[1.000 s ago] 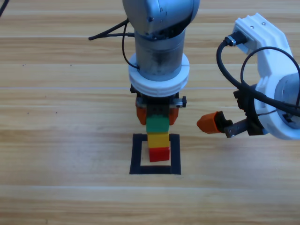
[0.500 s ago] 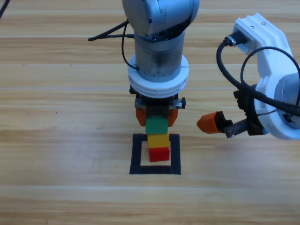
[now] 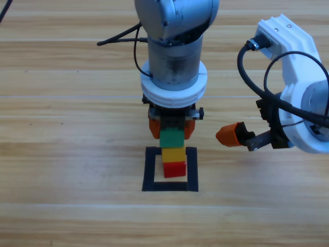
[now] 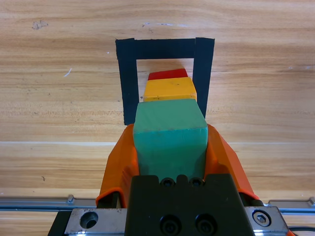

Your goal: Stack the blocks in the rectangular block: red at the bottom, yellow in the middle, green on top

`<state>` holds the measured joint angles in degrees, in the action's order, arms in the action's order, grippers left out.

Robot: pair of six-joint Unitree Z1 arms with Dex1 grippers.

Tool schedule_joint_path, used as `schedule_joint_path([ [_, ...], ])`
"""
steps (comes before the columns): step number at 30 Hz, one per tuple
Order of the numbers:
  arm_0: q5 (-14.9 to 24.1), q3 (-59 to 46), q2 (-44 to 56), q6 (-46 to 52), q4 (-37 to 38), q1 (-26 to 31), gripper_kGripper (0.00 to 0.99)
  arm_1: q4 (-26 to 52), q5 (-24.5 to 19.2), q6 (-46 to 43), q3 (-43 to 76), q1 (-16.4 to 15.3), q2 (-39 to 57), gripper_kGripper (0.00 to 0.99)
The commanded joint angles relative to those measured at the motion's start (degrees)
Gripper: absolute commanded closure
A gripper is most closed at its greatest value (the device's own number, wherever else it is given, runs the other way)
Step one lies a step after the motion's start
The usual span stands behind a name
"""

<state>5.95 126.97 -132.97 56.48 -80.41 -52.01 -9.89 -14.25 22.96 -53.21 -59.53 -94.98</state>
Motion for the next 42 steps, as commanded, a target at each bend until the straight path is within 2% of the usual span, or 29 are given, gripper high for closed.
schedule_joint_path([
  [1, -0.33, -0.15, -3.53, 0.21, -0.1, -1.16, 0.99, 2.42, -0.08, 0.42, 1.53, 1.43, -0.91, 0.0],
  [20, -0.24, 0.73, -4.23, 0.3, -0.1, -1.25, 0.984, 2.59, -0.08, 0.42, 1.53, 1.43, -1.09, 0.0],
  [22, -0.15, 1.26, -4.14, 0.3, -0.1, -1.25, 0.527, 2.59, -0.08, 0.42, 1.53, 1.43, -1.09, 0.0],
  [23, -0.15, 1.35, -4.14, 0.38, -0.1, -1.34, 0.2, 2.59, -0.08, 0.42, 1.53, 1.43, -1.09, 0.0],
  [24, -0.15, 1.35, -4.14, 0.38, -0.1, -1.34, 0.083, 2.59, 0.01, 0.42, 1.53, 1.43, -1.09, 0.0],
  [25, -0.15, 1.43, -4.05, 0.38, -0.1, -1.25, 0.01, 2.59, 0.01, 0.42, 1.53, 1.43, -1.09, 0.0],
  [42, 0.9, -0.32, 1.75, -0.32, -0.36, -1.16, 0.0, 2.59, 0.01, 0.42, 1.53, 1.43, -1.35, 0.0],
])
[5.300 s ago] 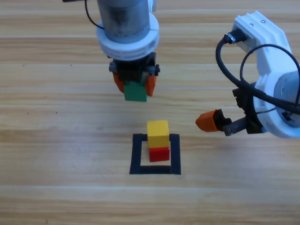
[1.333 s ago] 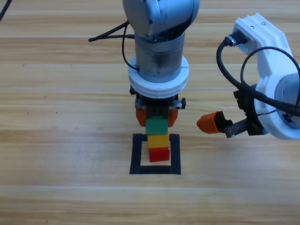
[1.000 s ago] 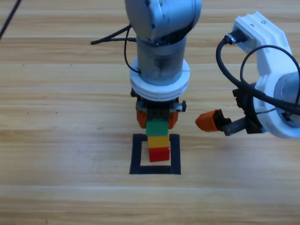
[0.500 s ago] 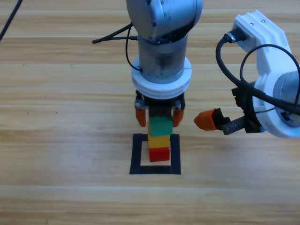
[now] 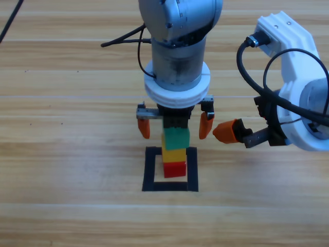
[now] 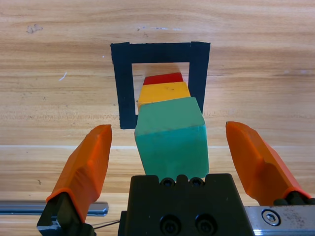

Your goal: Stack the blocks in the rectangular block: red at the bottom, yellow in the middle, green on top

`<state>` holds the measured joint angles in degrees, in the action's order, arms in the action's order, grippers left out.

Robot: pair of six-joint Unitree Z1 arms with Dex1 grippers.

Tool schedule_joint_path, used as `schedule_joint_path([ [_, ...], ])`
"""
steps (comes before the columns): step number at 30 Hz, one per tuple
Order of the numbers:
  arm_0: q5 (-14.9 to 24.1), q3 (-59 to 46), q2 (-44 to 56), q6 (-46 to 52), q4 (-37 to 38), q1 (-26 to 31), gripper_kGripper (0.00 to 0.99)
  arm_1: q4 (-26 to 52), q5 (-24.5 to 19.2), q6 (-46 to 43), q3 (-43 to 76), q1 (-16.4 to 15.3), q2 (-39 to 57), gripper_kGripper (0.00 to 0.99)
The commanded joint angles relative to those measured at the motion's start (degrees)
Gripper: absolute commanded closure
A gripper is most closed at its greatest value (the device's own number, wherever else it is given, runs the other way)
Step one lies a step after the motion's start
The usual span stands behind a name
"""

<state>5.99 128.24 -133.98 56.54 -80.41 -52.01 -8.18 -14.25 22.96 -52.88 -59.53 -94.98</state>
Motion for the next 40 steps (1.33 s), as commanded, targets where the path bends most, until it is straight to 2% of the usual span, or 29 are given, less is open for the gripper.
schedule_joint_path([
  [1, 0.95, -1.68, 3.55, -0.38, -0.45, -1.07, 0.0, 0.88, 0.01, 0.42, 1.2, 1.43, -1.26, 0.0],
  [4, 1.48, -2.73, 7.77, 0.23, -0.45, -1.07, 0.0, 0.88, 0.01, 0.42, 1.2, 1.43, -1.35, 0.0],
  [9, 5.08, -4.49, 16.12, 2.61, -0.36, -1.16, 0.0, 0.88, 0.01, 0.42, 1.2, 1.43, -1.44, 0.0],
  [13, 11.76, -12.49, 24.47, 8.41, 0.25, -3.18, 0.0, 0.97, 0.01, 0.42, 1.2, 1.43, -1.44, 0.0],
  [14, 15.28, -15.48, 27.19, 10.34, 0.69, -5.47, 0.0, 0.97, 0.01, 0.42, 1.2, 1.43, -1.44, 0.0],
  [16, 19.85, -21.1, 31.94, 13.24, 2.36, -9.16, 0.0, 0.88, 0.01, 0.42, 1.11, 1.43, -1.44, 0.0],
  [17, 22.22, -24.79, 34.58, 14.12, 4.21, -11.18, 0.0, 0.97, 0.01, 0.42, 1.2, 1.43, -1.44, 0.0],
  [20, 26.0, -38.59, 41.43, 14.91, 12.82, -15.31, 0.0, 0.88, 0.01, 0.42, 1.11, 1.43, -1.44, 0.0],
  [24, 28.38, -53.27, 45.03, 12.27, 24.95, -18.65, 0.0, 0.97, 0.01, 0.42, 1.11, 1.43, -1.44, 0.0],
  [29, 29.17, -63.73, 45.03, 9.73, 35.94, -21.11, 0.0, 0.97, 0.01, 0.42, 1.2, 1.43, -1.61, 0.0],
  [40, 29.25, -66.8, 46.27, 9.9, 37.87, -21.46, 0.0, 0.88, 0.1, 0.42, 1.2, 1.43, -1.61, 0.0],
])
